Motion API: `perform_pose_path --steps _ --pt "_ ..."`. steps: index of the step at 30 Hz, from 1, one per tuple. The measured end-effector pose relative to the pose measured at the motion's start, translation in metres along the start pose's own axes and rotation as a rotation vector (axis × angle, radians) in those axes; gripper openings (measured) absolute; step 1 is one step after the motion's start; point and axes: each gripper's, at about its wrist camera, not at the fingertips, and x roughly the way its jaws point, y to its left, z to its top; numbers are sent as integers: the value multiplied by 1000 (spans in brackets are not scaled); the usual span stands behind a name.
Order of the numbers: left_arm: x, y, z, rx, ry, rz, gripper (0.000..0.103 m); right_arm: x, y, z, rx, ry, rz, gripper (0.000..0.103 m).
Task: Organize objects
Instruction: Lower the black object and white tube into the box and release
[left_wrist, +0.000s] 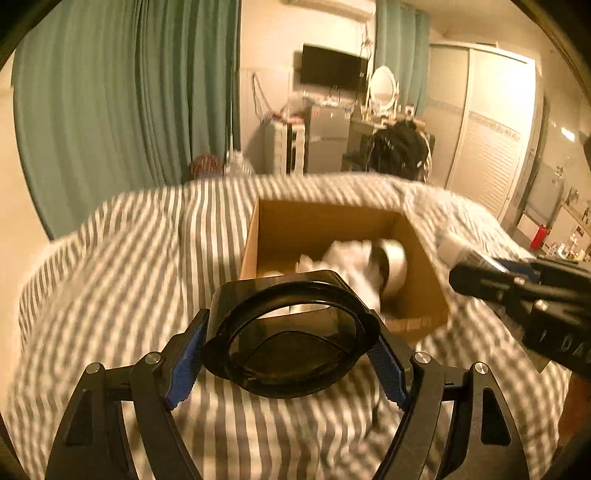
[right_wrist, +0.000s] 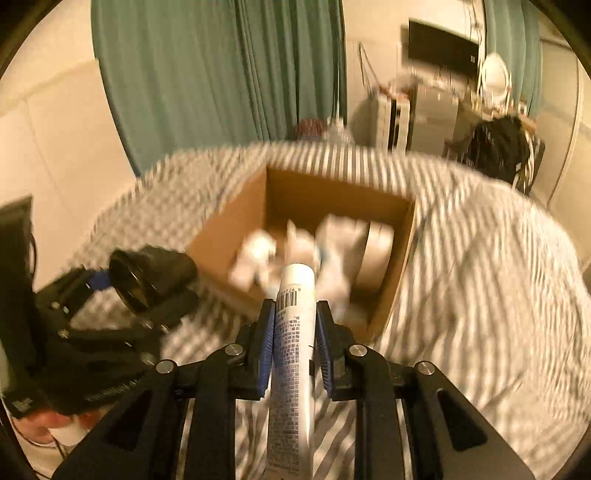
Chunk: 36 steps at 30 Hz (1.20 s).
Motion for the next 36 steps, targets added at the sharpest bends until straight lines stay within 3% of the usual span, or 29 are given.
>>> perform_pose_path --steps 7,14,22,30,31,34,36 --pt "30 -3 53 20 -47 18 82 5 -4 73 2 -108 16 21" --pt "89 -8 75 70 4 8 82 47 -18 101 23 -86 49 21" --pt "142 -21 62 122 78 -18 82 104 -38 96 52 -13 92 21" --pt "149 -25 54 120 82 -10 83 119 -45 88 81 19 95 21" --pt "147 -23 51 116 85 -9 86 120 -45 87 81 19 89 22" --pt "145 -22 52 116 82 10 92 115 -45 86 69 1 31 44" --pt "141 -22 53 115 75 10 94 110 -46 88 68 -14 20 48"
